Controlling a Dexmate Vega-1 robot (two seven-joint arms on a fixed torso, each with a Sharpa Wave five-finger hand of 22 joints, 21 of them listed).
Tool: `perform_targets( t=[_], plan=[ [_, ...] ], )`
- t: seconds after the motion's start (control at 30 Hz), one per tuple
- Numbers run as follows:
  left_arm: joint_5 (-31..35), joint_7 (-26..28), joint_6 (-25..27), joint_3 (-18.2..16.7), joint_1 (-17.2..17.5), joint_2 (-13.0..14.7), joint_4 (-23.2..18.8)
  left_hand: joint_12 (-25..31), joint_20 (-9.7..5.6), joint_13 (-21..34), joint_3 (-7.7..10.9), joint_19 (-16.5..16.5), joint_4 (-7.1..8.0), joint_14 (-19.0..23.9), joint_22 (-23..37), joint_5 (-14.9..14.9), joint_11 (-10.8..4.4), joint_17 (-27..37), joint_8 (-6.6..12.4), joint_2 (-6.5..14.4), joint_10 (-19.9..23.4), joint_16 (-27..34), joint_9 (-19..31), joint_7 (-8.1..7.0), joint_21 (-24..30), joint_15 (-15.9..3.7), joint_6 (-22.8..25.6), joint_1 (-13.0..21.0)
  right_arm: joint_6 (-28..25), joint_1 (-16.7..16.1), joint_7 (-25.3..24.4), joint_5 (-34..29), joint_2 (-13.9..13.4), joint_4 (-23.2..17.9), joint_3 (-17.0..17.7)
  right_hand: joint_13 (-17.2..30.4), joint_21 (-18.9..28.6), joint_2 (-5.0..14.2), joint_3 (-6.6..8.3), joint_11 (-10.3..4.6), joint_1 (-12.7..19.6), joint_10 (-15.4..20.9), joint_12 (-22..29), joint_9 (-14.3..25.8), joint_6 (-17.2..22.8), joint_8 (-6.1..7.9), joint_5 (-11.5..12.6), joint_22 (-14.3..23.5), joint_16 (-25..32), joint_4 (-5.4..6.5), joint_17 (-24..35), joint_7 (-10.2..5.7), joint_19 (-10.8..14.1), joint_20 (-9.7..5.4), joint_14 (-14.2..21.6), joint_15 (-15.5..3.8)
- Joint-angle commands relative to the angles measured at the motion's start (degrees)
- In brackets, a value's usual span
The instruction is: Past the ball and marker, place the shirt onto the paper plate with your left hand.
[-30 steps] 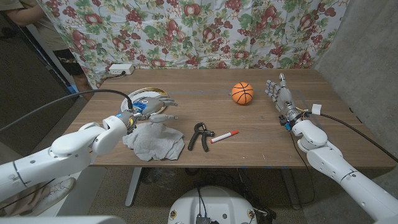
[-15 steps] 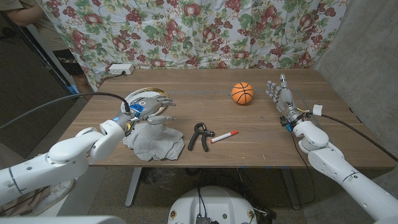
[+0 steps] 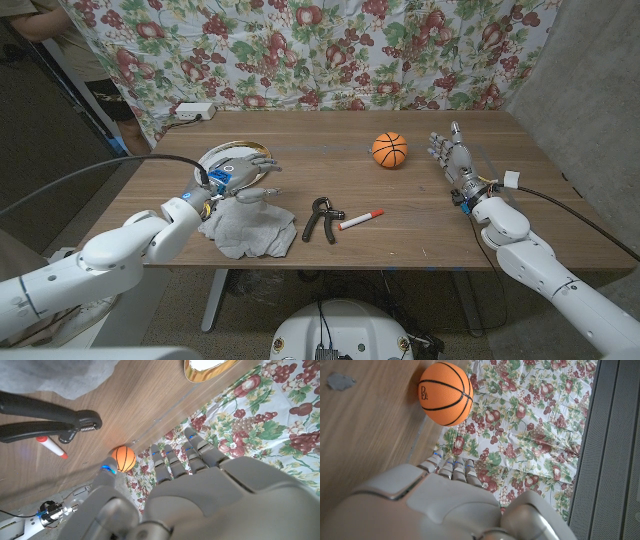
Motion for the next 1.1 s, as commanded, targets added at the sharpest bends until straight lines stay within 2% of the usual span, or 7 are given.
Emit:
perform_targets(
  t=[0.03,0.13,0.37,0.73,1.1],
  plan=[
    [1.3,-0.4,0.6,-0.8,1.6,1.0,-0.4,-0.5,-1.77,0.1,0.05,-0.5,-0.17,-1.1,0.2,0.8,-0.18,0.1,-0.16,-0.6,-1.2,-0.3,0.1,-0.02,-0.4,-10.03,-0.3,0.6,0.8,-0.1,0.4,0.3,0.5,1.1,-0.1,0.3,-0.2,0.58,-0.42,-0.10,-0.3,0.0,0.3,0.3,0.4,0.29,0.3,0.1,0.2,0.13,0.1,0.03,-0.1,0.05,-0.2,-0.35],
    [1.8,-0.8,0.5,-0.8,1.7,1.4,-0.3,-1.0,-2.75,0.2,0.04,-1.1,-0.17,-2.5,0.3,1.4,-0.65,0.2,-0.63,-0.7,-3.2,-0.7,0.1,-0.02,-0.7,-10.01,-1.5,0.8,0.8,0.1,0.7,0.2,0.6,1.4,-0.3,0.3,-0.2,0.58,-0.43,-0.15,-0.3,0.1,0.3,0.3,0.4,0.28,0.3,0.1,0.2,0.13,0.1,-0.01,-0.1,-0.07,-0.2,-0.40],
    [2.3,-0.5,0.6,-1.3,2.8,2.1,-0.1,-1.1,-3.64,0.2,-0.10,-2.0,-0.14,-3.4,0.3,1.9,-0.94,0.3,-0.97,-0.8,-4.4,-0.7,0.2,-0.03,-1.0,-10.07,-2.6,0.9,1.5,1.1,1.4,-0.3,0.8,1.9,-0.7,0.3,-0.2,0.56,-0.46,-0.30,-0.3,0.1,0.3,0.3,0.4,0.28,0.4,0.1,0.2,0.12,0.1,0.04,0.0,-0.14,-0.2,-0.44],
    [2.6,-1.0,1.2,-1.5,3.9,3.1,0.6,-1.0,-4.40,0.2,-0.44,-4.2,0.17,-5.7,0.5,2.6,-1.10,0.4,-1.26,-0.7,-6.5,-0.9,0.3,-0.03,-1.4,-10.02,-4.6,0.8,0.7,1.3,1.1,-0.3,0.7,1.7,-0.9,0.3,-0.2,0.57,-0.49,-0.39,-0.3,0.0,0.3,0.3,0.5,0.29,0.4,0.1,0.2,0.11,0.1,0.00,-0.1,-0.11,-0.2,-0.48],
    [2.5,-1.6,0.1,-0.5,2.7,3.3,1.7,-1.1,-4.88,0.3,-0.99,-5.1,0.55,-6.9,0.6,3.0,-1.18,0.5,-1.25,-0.8,-7.8,-0.9,0.3,-0.03,-1.4,-10.00,-5.4,0.0,0.5,2.0,1.5,-0.3,0.9,2.2,-1.2,0.3,-0.2,0.59,-0.51,-0.41,-0.3,0.0,0.3,0.3,0.4,0.27,0.4,0.1,0.2,0.11,0.1,0.02,-0.1,-0.13,-0.2,-0.45]
  ],
)
